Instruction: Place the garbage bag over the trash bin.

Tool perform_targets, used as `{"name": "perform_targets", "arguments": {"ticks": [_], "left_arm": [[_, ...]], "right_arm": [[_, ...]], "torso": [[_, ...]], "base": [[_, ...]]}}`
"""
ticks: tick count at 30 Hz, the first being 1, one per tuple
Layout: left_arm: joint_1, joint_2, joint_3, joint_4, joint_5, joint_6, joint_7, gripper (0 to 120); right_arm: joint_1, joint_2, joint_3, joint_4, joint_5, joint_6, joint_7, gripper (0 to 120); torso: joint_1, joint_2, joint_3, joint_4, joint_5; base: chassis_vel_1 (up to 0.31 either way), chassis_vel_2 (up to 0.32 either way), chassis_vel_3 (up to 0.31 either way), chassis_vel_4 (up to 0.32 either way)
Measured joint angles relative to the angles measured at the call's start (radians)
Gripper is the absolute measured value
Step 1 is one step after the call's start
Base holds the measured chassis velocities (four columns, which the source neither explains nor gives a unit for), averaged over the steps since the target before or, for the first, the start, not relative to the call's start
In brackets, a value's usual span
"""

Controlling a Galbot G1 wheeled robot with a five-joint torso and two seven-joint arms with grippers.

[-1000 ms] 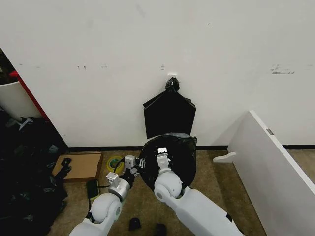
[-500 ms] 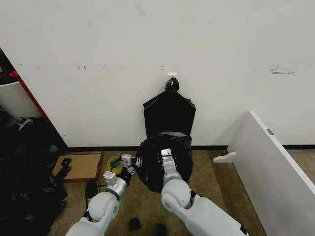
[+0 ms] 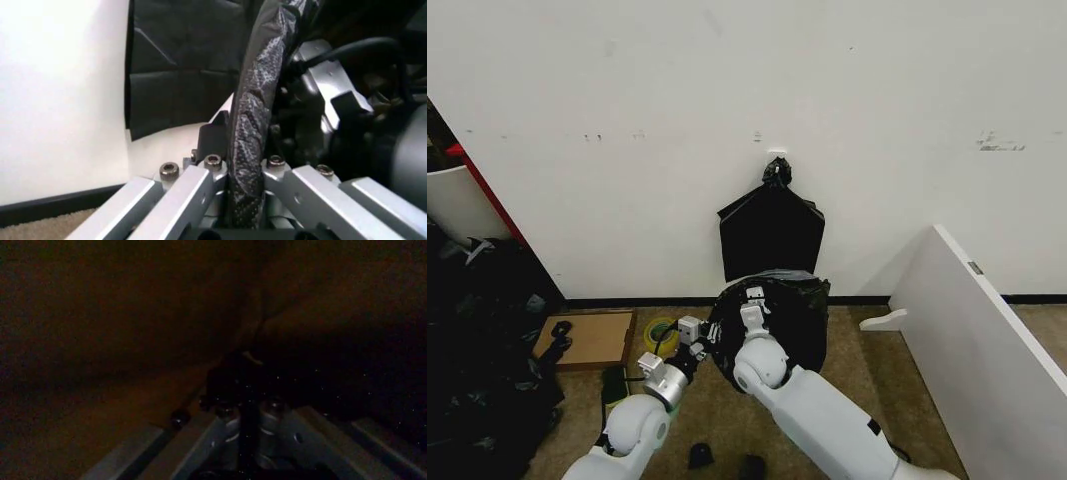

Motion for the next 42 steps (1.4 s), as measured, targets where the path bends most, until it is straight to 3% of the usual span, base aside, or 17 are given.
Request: {"name": "perform_targets", "arguments": {"ticks": [14,24,35,42], "left_arm": [[-0.023,-0.007,-0.008,0.025,-0.006,-0.01,-0.023,0],[-0.022,-0.004,-0.007,0.02,-0.005,-0.012,-0.014,0],[-0.007,-0.004,-0.013,-0.017,-0.003,-0.011,-0.006,0],[-0.004,-0.006,-0.014,-0.015,-0.002,-0.011,-0.006,0]], "right_arm": [[-0.194,-0.18,-0.014,0.333,0.109,-0.053,-0.036,0],[-0.184,-0.171,0.035,0.304,0.202,-0.12,-0.022,0],[-0.14,-0.16,0.009,0.177,-0.043,-0.133,-0.074,0],[-0.177,-0.202,0.015,0.227,-0.174,0.004,-0.176,0]], "torso": [[0.0,0.0,0.0,-0.0003,0.0003],[0.0,0.0,0.0,-0.0001,0.0001],[0.0,0.0,0.0,0.0,0.0001],[0.0,0.0,0.0,0.0,0.0002]], "base": [[0.0,0.0,0.0,0.0],[0.0,0.0,0.0,0.0],[0.0,0.0,0.0,0.0],[0.0,0.0,0.0,0.0]]}}
